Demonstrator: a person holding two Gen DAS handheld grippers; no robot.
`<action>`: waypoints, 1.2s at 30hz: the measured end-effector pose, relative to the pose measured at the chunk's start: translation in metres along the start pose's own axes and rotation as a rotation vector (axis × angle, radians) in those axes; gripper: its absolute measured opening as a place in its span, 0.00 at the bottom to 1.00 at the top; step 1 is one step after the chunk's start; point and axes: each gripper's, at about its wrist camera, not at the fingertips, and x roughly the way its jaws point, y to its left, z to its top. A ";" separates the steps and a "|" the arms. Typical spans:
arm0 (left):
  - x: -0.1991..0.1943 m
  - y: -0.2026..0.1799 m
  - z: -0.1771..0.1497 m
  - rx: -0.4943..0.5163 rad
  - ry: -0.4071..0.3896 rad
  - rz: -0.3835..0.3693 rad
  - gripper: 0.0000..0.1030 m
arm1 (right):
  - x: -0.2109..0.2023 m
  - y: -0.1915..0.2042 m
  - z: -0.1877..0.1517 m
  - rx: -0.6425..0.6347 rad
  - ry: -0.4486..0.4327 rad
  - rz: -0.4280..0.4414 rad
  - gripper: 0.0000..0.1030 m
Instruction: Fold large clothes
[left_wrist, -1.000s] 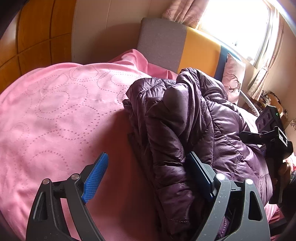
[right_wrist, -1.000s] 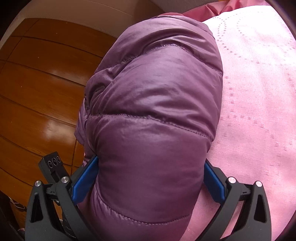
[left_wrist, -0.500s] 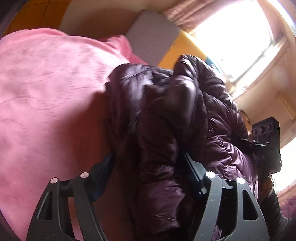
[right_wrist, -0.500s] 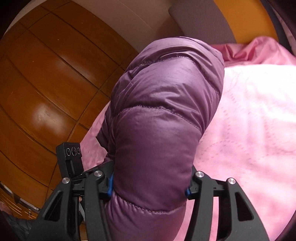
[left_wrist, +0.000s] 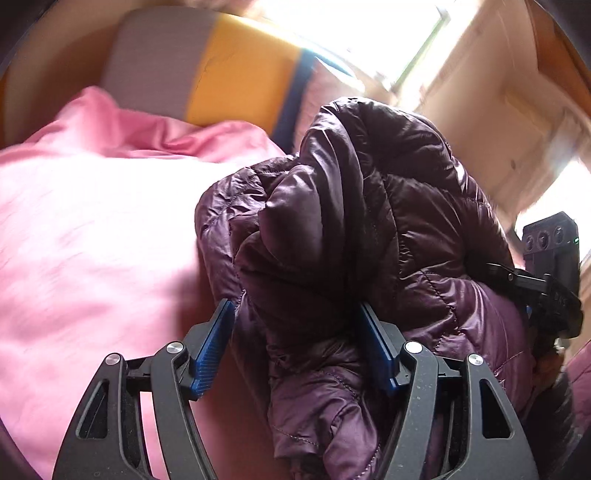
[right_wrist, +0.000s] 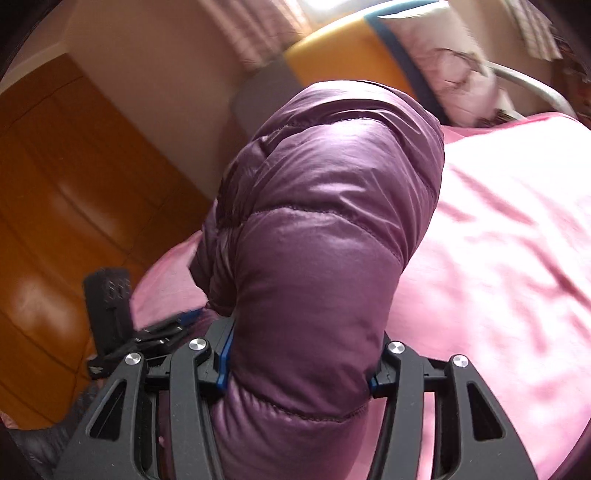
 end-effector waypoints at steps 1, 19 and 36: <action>0.016 -0.010 0.005 0.026 0.029 0.032 0.64 | -0.001 -0.012 -0.005 0.026 0.015 -0.027 0.53; 0.021 -0.092 0.026 0.251 -0.105 0.146 0.69 | -0.027 -0.019 -0.032 0.088 0.066 -0.243 0.95; 0.061 -0.073 0.011 0.247 -0.003 0.137 0.69 | 0.092 0.019 0.053 -0.057 0.090 -0.402 0.75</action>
